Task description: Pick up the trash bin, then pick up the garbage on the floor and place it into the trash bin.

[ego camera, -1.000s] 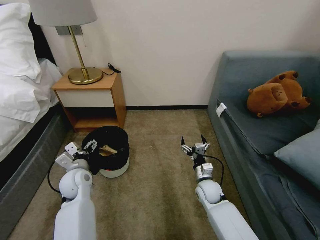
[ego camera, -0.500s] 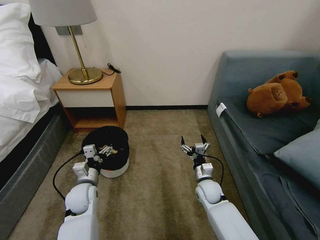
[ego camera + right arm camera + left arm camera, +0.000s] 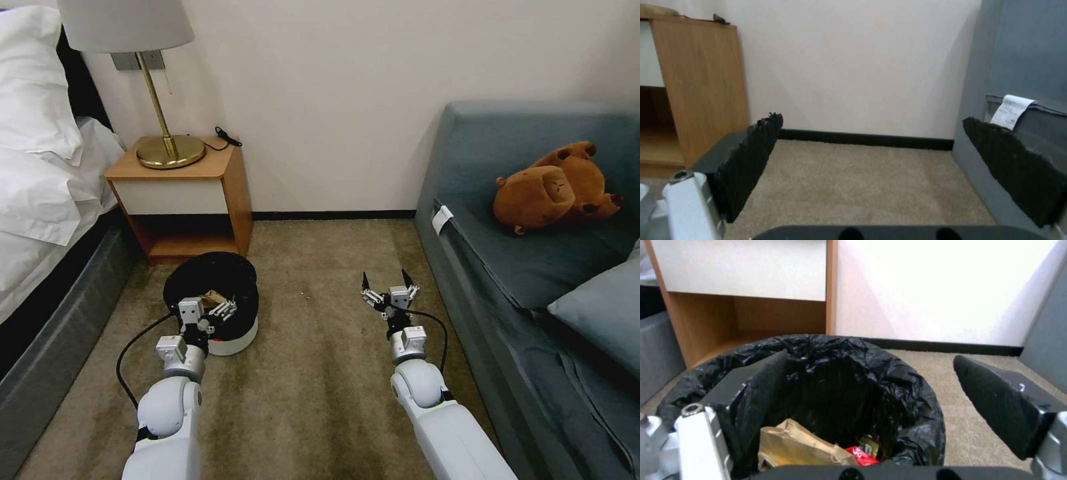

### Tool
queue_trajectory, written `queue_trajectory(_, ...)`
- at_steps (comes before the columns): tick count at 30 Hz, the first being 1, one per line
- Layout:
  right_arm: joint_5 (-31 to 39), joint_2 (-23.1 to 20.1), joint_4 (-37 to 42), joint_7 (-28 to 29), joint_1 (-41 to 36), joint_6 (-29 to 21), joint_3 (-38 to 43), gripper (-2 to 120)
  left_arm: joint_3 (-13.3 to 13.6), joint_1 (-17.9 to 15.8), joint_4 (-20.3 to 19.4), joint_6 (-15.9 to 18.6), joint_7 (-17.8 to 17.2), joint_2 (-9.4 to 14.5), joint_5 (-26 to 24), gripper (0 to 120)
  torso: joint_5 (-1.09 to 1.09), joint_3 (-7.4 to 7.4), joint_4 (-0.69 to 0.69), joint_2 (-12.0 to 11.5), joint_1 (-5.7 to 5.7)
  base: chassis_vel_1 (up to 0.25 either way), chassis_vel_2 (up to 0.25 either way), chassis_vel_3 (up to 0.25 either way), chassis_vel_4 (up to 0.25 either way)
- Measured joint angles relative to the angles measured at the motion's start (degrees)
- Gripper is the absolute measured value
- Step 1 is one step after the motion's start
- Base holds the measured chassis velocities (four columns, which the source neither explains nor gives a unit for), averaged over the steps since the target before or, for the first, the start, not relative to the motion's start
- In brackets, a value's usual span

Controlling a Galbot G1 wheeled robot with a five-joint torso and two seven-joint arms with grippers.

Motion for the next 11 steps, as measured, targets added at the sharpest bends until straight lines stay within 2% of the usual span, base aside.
queue_trajectory(11, 0.00, 0.00, 0.00, 0.00, 0.00, 0.00, 0.00, 100, -0.03, -0.01, 0.03, 0.08, 0.11, -0.10, 0.28, 100, 0.00, 0.00, 0.00, 0.00, 0.00, 0.000, 0.000, 0.000, 0.000)
